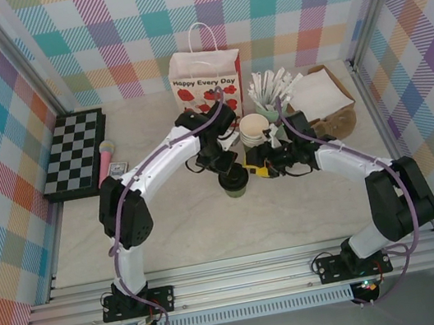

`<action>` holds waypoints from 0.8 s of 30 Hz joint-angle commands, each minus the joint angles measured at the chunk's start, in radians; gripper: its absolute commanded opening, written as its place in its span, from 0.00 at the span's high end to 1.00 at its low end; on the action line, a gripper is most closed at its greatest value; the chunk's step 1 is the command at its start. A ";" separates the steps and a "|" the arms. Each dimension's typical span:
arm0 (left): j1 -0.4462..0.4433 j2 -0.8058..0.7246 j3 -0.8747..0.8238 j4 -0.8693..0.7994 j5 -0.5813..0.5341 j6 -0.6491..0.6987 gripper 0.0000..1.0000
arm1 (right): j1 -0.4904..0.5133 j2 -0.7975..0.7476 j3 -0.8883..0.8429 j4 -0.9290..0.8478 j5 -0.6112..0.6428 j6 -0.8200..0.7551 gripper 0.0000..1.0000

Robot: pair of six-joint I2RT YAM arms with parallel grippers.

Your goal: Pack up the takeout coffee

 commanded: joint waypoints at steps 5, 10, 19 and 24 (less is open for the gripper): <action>-0.025 0.034 0.046 -0.102 0.070 0.188 1.00 | 0.002 0.030 0.005 -0.052 0.055 0.011 0.53; -0.025 0.061 0.051 -0.100 0.052 0.181 1.00 | 0.001 0.046 -0.016 -0.019 0.028 0.027 0.57; -0.025 0.070 0.023 -0.061 0.034 0.142 1.00 | 0.003 0.050 -0.059 -0.015 -0.016 0.009 0.59; -0.025 0.058 -0.020 -0.025 0.057 0.116 1.00 | 0.003 0.062 -0.084 -0.047 0.005 -0.011 0.60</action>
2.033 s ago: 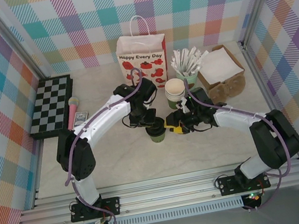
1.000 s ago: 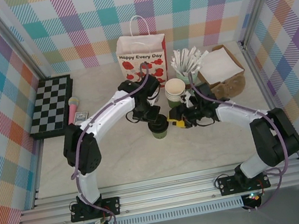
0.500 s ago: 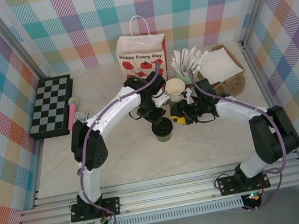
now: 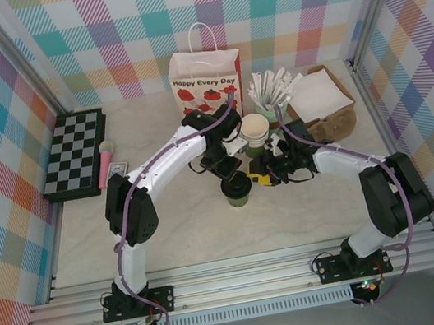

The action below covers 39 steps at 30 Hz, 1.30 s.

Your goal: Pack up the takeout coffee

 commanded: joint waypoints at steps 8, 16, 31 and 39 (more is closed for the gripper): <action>-0.019 0.008 -0.358 0.223 0.142 -0.156 1.00 | 0.004 0.071 -0.153 0.020 0.064 0.012 0.61; -0.016 0.006 -0.406 0.213 0.083 -0.149 1.00 | 0.004 0.031 -0.087 -0.016 0.057 0.017 0.57; -0.016 -0.011 -0.138 0.110 0.069 -0.052 1.00 | 0.004 0.007 0.079 -0.068 0.011 0.001 0.48; -0.017 -0.008 -0.180 0.146 0.104 -0.080 1.00 | 0.010 0.053 0.049 -0.087 0.039 0.013 0.45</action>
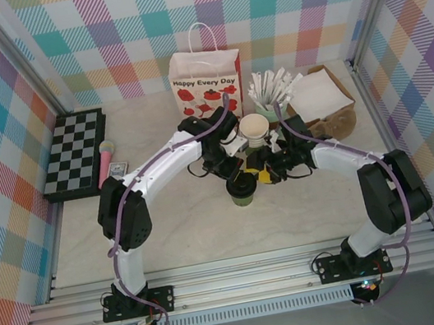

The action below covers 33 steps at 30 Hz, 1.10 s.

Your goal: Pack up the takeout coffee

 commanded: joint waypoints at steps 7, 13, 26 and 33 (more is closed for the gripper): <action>-0.021 0.054 -0.123 0.039 0.033 -0.023 1.00 | 0.011 0.061 -0.066 -0.032 0.050 0.009 0.43; -0.021 0.048 -0.142 0.060 0.025 -0.038 1.00 | 0.011 0.046 -0.103 0.095 -0.006 0.100 0.43; -0.020 0.060 -0.094 0.027 0.011 -0.016 1.00 | 0.003 -0.127 -0.062 0.037 0.141 0.205 0.41; -0.020 0.071 -0.086 0.020 0.005 -0.007 1.00 | 0.004 -0.128 -0.086 0.005 0.114 0.145 0.47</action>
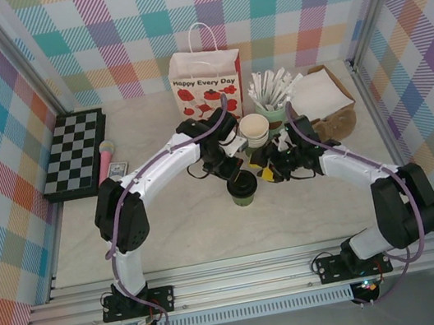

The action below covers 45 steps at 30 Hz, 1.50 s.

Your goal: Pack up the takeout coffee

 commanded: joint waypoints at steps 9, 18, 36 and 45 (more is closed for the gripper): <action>-0.020 0.099 -0.046 -0.011 0.009 0.004 1.00 | 0.026 0.052 -0.024 -0.059 -0.016 -0.061 0.53; -0.020 0.090 -0.079 0.024 -0.010 -0.057 1.00 | 0.030 0.093 -0.077 -0.017 0.031 -0.055 0.54; -0.037 0.001 0.014 -0.065 -0.253 -0.618 1.00 | 0.035 -0.311 -0.272 0.185 0.149 -0.128 0.00; -0.068 0.009 0.052 -0.057 -0.320 -0.701 1.00 | 0.062 -0.341 -0.420 0.424 0.092 -0.079 0.00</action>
